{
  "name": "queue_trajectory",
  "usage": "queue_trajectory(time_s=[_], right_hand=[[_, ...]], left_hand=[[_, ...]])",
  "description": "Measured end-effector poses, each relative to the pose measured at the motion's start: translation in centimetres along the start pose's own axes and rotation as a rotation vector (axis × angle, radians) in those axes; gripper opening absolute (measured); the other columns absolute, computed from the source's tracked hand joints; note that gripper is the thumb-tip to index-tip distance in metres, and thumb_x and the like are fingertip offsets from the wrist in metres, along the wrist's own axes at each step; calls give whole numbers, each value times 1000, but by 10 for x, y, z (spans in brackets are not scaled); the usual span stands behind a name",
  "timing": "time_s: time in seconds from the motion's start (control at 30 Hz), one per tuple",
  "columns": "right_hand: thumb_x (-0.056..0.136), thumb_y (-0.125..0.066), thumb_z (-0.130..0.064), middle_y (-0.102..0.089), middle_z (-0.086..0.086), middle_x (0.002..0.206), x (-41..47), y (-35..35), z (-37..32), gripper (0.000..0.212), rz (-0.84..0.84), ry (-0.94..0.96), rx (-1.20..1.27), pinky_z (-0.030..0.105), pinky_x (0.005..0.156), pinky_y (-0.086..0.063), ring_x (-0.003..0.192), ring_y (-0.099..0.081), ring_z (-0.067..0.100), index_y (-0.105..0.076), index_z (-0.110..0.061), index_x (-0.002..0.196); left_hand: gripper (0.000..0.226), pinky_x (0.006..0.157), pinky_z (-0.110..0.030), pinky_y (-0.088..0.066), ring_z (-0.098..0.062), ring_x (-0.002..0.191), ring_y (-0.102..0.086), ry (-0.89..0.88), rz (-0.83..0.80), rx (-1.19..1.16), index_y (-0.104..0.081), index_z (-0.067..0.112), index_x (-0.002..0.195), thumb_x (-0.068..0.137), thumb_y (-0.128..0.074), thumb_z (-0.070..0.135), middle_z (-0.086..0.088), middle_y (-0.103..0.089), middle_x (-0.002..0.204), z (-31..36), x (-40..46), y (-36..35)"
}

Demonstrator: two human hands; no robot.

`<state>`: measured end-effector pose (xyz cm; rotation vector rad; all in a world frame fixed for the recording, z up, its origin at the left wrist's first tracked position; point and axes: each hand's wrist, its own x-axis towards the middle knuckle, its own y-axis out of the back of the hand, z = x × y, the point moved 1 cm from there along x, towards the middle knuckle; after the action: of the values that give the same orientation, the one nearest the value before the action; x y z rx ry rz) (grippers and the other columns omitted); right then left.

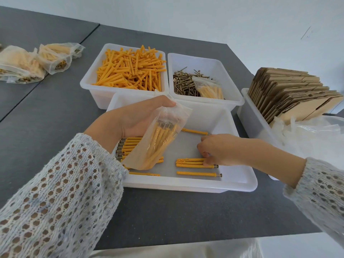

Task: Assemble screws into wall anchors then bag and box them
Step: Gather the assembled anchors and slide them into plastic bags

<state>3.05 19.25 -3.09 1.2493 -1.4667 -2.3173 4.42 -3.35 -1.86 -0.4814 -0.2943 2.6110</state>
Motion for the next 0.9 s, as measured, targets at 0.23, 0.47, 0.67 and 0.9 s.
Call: queue_trajectory(time_s=[0.23, 0.47, 0.67, 0.9], right_hand=[[91, -61, -45, -61, 3, 100, 0, -4, -1, 29, -51, 22, 27, 34, 75, -48, 87, -58, 22, -57, -17, 91], [95, -58, -40, -49, -6, 75, -7, -10, -8, 27, -48, 99, 105, 24, 57, -34, 64, -45, 10, -50, -19, 82], [102, -47, -31, -49, -4, 75, -14, 2, -8, 27, -94, 90, 188, 24, 59, -33, 65, -45, 12, -45, -20, 78], [96, -35, 5, -51, -2, 62, -38, 71, 33, 33, 0, -142, 430, 21, 52, -35, 58, -44, 20, -53, -15, 77]], left_hand=[[45, 95, -42, -47, -33, 111, -53, 4, 6, 2, -66, 16, 124, 84, -57, 35, -16, -63, 122, 0, 0, 1], [49, 97, -43, -46, -33, 112, -51, -9, 13, 13, -61, 14, 129, 85, -56, 35, -16, -63, 123, 1, -1, -1], [58, 104, -49, -41, -33, 112, -50, -4, 22, 30, -54, 10, 137, 85, -57, 34, -19, -61, 126, 1, -1, -2], [41, 95, -43, -48, -32, 109, -52, -2, -11, 28, -75, 17, 112, 77, -67, 36, -14, -65, 120, 1, -2, -2]])
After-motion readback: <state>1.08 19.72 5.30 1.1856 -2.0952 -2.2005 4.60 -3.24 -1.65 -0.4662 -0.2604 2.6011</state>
